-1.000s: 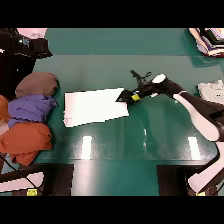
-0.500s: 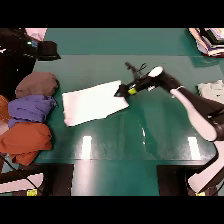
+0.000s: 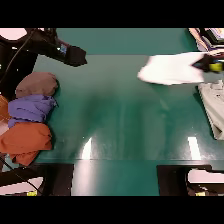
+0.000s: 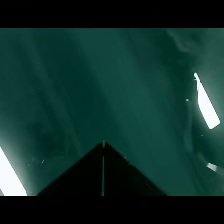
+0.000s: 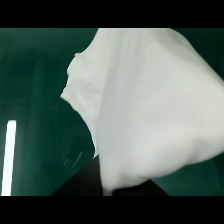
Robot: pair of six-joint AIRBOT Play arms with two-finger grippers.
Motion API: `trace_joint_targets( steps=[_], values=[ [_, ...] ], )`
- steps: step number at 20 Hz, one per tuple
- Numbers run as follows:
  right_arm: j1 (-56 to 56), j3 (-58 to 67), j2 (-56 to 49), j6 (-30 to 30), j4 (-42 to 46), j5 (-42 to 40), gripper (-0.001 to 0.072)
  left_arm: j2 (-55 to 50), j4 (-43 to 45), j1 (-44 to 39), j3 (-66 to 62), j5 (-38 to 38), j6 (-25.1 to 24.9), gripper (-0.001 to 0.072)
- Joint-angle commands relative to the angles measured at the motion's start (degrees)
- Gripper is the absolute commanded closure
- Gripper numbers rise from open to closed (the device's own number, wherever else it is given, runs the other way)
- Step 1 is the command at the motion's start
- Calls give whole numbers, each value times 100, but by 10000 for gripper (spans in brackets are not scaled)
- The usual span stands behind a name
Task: Fold the shirts.
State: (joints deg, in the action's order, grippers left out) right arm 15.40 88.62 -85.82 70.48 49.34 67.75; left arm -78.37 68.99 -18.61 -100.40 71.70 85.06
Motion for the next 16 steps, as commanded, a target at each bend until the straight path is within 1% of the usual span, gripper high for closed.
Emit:
trace_joint_targets(
  steps=[1, 3, 5, 8, 10, 12, 15, 16],
  values=[
    [1596, 7, 214, 24, 125, -31, 696, -4, 2, -317, -2, -330, 7, 680],
    [2199, 7, 142, 24, 109, -103, 696, -4, -17, -354, -2, -487, 26, 680],
    [2529, 9, 33, 15, -50, -138, 696, -4, -26, -354, -2, -535, 48, 680],
    [2673, 50, -83, -90, -503, -249, 696, -9, -26, -354, -2, -529, 48, 680],
    [2592, 330, -81, -109, -481, -264, 696, -9, -24, -354, -2, -527, 48, 680],
    [2490, 820, -76, -107, -483, -94, 696, -9, -24, -354, -2, -527, 46, 680],
    [2455, 1445, -72, -79, -461, 514, 696, -9, -22, -354, -2, -525, 44, 680],
    [2509, 1530, -37, 37, -459, 671, 696, -9, -22, -354, -2, -522, 44, 680]
  ],
)
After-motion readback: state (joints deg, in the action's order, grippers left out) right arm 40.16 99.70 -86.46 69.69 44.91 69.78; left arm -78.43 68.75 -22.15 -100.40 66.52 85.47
